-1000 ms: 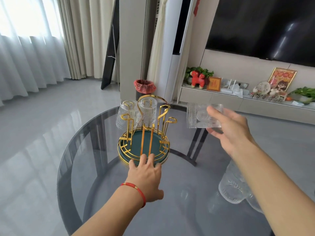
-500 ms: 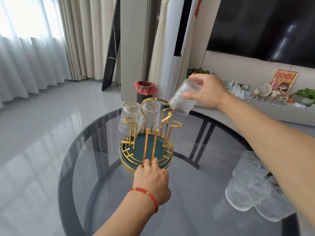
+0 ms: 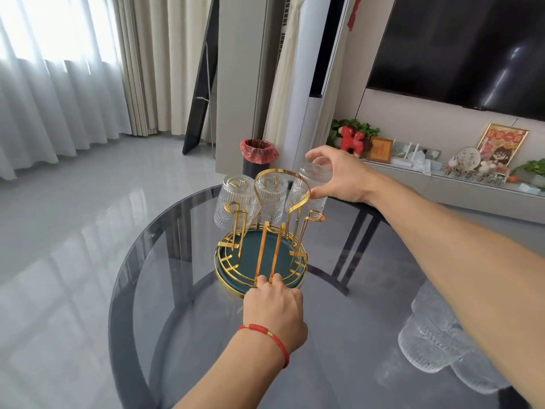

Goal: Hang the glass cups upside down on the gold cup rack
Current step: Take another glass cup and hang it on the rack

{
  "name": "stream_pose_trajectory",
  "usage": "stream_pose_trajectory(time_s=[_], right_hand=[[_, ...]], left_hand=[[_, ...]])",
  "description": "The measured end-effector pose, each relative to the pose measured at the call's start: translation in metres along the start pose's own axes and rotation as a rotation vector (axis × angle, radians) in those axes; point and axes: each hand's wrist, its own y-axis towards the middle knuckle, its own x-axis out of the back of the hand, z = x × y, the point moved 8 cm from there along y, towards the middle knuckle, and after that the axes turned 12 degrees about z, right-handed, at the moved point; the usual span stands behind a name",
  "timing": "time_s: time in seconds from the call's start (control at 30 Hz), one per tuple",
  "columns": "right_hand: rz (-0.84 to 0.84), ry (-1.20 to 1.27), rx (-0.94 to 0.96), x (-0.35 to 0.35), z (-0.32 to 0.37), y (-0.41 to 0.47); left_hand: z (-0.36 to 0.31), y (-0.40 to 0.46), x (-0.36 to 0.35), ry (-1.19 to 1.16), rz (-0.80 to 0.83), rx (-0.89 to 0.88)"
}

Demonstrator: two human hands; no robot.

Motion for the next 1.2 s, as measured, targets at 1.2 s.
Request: stream_pose_trajectory(time_s=[1.2], right_hand=[[-0.262, -0.327, -0.518, -0.072, -0.118, -0.279]], left_hand=[[-0.058, -0.039, 0.008, -0.639, -0.434, -0.428]])
